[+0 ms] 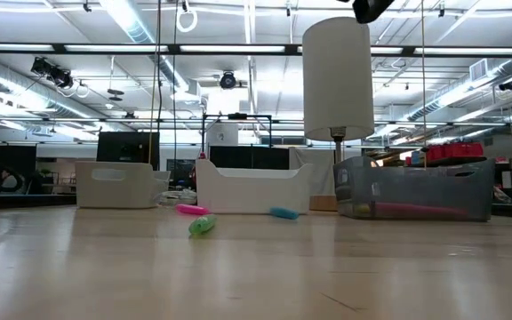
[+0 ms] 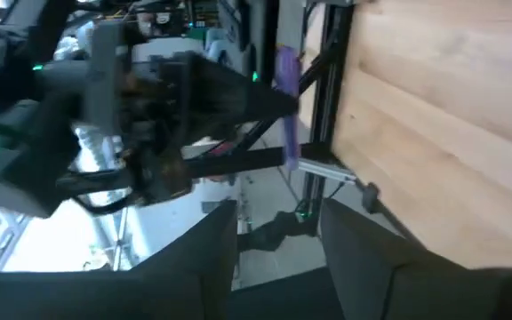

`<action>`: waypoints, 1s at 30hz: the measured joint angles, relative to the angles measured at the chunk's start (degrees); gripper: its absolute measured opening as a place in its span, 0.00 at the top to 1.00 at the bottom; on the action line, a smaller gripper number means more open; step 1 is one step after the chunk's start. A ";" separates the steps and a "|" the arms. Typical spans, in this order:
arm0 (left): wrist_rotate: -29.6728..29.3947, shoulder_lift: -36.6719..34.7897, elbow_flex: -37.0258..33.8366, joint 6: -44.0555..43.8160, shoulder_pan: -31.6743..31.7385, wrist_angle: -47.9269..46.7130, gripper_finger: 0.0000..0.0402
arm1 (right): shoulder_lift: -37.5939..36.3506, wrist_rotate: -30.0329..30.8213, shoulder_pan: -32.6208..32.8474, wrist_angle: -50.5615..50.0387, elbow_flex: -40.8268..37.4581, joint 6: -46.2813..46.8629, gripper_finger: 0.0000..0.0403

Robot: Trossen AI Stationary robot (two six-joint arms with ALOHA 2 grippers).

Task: Pick & Place Markers
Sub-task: Put the transparent purple pen into the white bin

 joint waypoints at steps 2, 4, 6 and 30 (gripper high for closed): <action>-0.05 1.48 2.68 1.50 0.63 0.03 0.90 | 0.43 0.02 0.02 1.28 -0.01 0.00 0.59; -0.57 2.99 5.15 2.99 0.97 0.41 0.90 | 1.11 0.00 0.02 2.93 0.00 0.04 0.59; -1.97 4.62 7.00 4.92 1.33 0.88 0.90 | 1.75 -0.03 0.02 4.46 0.00 0.04 0.59; -6.84 9.04 10.24 12.00 2.46 10.56 0.90 | 6.73 -5.19 0.17 9.18 0.00 -1.11 0.63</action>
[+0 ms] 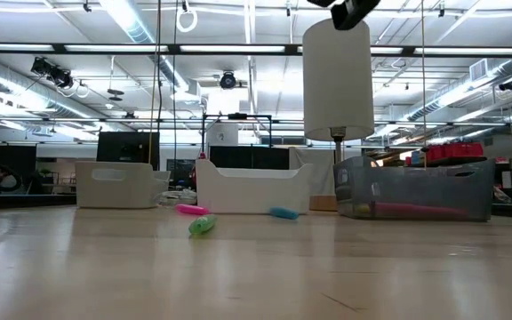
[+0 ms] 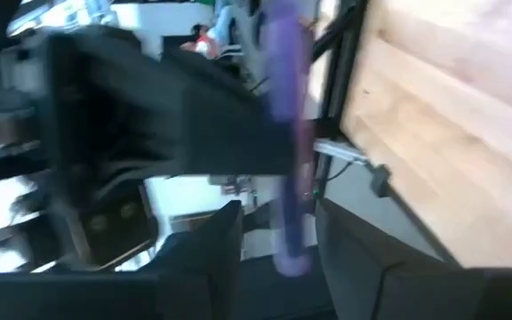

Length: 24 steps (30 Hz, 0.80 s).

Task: Pick & Place Markers
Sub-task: Put the transparent purple pen into the white bin

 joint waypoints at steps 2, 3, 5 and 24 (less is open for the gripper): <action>0.04 0.00 0.00 -0.02 0.00 0.16 0.90 | -0.01 -1.05 0.00 1.29 0.01 -0.15 0.67; 0.03 -0.02 0.06 -0.06 0.00 0.13 0.90 | -0.02 -1.57 0.00 1.33 0.02 -0.07 0.69; 0.07 -0.02 0.07 -0.07 -0.02 0.18 0.90 | -0.02 -2.25 0.00 1.12 0.02 -0.08 0.75; -5.90 -1.18 -0.04 -23.31 -2.05 1.47 0.62 | -0.13 -7.74 -0.63 0.93 0.09 -3.78 0.96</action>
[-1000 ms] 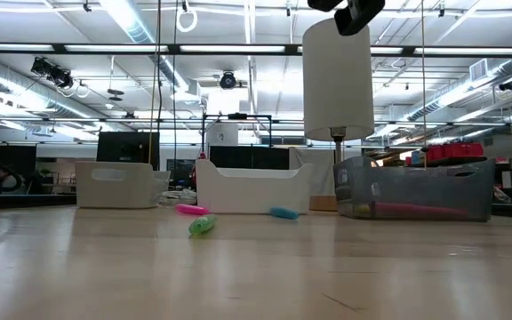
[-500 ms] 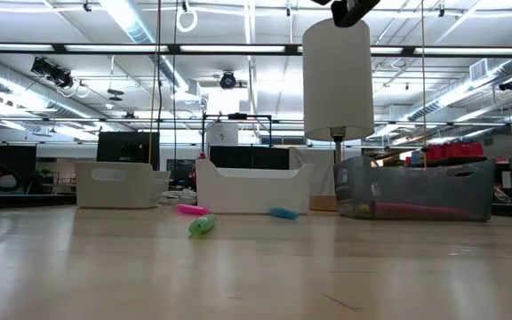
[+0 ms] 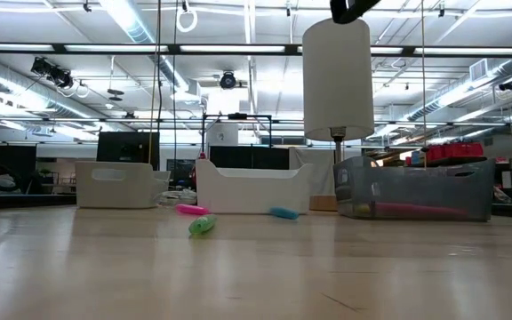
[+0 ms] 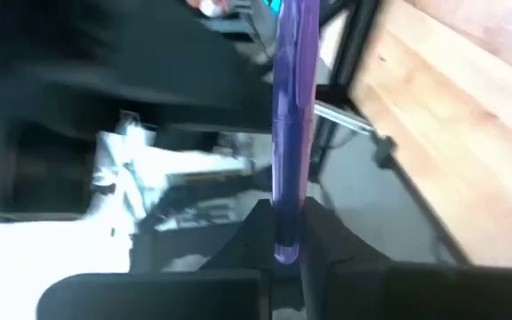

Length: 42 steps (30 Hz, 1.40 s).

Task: Pick & Place Markers
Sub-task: Put the transparent purple pen into the white bin

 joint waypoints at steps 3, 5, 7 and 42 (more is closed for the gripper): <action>0.15 -1.28 0.00 -11.51 -0.16 0.17 0.58 | 0.08 -2.81 -1.18 -3.44 -0.02 -3.40 0.96; 0.58 -2.22 0.02 -19.95 -0.22 -0.52 0.55 | 0.09 -4.16 -1.93 -5.77 -0.02 -6.47 0.96; 2.05 -3.07 0.02 -28.04 -0.22 -1.17 0.54 | 0.09 -4.87 -2.61 -8.07 -0.02 -10.41 0.96; 10.60 -4.96 0.04 -76.35 -7.54 -23.30 0.52 | 7.32 19.41 -4.27 -58.29 25.92 -81.20 0.96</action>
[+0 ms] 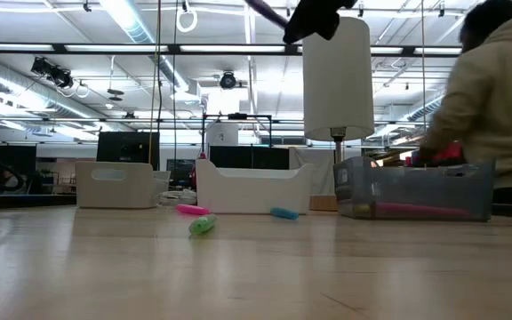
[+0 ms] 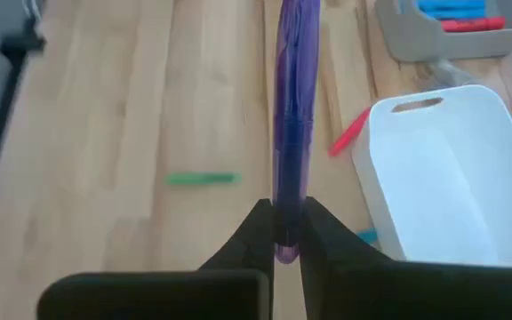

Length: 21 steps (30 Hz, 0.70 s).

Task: Pick & Place Markers
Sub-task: Put the transparent purple pen into the white bin

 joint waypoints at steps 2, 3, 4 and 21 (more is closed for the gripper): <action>-0.28 0.00 0.00 -0.75 -0.24 -0.06 0.52 | 2.45 0.19 0.00 -2.35 2.39 -1.99 0.96; -0.49 0.00 0.00 -1.03 -0.24 -0.06 0.52 | 3.72 0.45 0.00 -3.70 3.59 -3.03 0.96; -0.78 0.00 0.00 -1.09 -0.24 -0.08 0.52 | 5.19 1.04 0.00 -5.12 4.78 -4.14 0.96; -3.17 0.00 0.00 -2.96 -0.26 0.01 0.52 | 15.46 6.94 -3.62 -14.64 9.62 -14.23 0.96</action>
